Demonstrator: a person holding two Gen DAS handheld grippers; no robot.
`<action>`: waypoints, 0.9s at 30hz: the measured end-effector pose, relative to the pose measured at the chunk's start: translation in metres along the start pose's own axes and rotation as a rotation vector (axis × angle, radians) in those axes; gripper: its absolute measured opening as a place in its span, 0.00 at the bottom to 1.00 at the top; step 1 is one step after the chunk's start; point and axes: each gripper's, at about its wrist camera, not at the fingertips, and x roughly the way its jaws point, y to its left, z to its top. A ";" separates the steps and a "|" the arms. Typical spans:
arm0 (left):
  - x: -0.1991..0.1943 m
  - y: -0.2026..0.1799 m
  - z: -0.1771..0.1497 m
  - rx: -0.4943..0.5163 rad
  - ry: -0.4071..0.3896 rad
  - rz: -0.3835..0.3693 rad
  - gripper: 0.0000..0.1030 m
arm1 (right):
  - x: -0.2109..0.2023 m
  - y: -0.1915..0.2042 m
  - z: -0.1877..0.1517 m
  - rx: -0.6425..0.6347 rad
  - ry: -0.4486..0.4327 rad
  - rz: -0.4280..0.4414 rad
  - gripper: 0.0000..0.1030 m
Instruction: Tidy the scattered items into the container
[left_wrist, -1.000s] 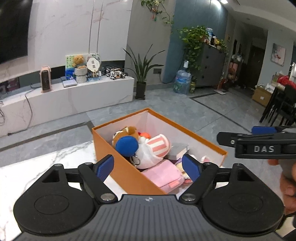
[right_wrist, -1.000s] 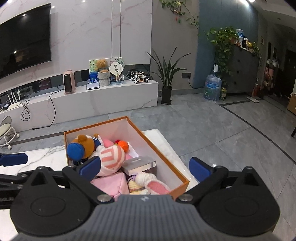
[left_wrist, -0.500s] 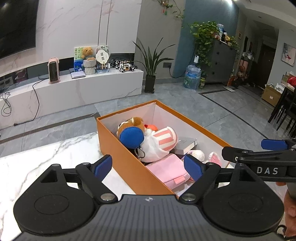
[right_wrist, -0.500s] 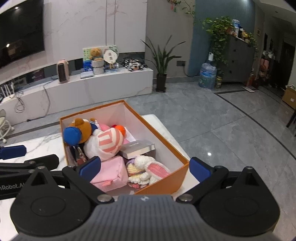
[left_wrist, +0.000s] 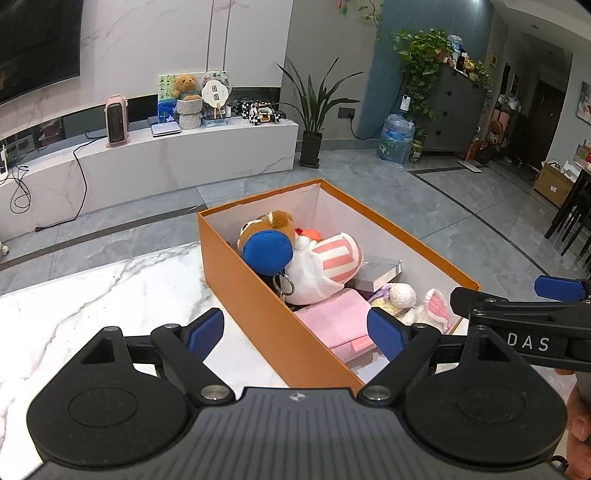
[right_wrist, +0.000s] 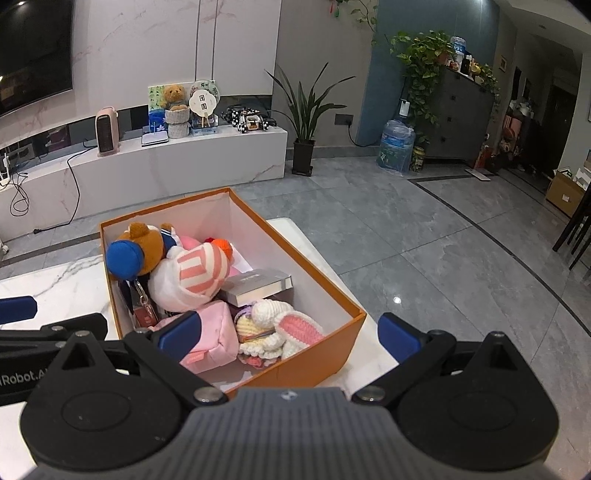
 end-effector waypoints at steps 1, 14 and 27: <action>0.000 0.000 0.000 0.001 0.000 0.001 0.97 | 0.000 0.000 0.000 0.000 0.001 -0.002 0.99; -0.002 -0.002 0.001 0.016 -0.001 -0.003 0.97 | 0.001 0.002 0.000 0.001 0.009 -0.019 0.99; -0.001 -0.002 -0.001 0.022 -0.004 -0.006 0.97 | 0.001 0.003 0.000 -0.002 0.015 -0.027 0.99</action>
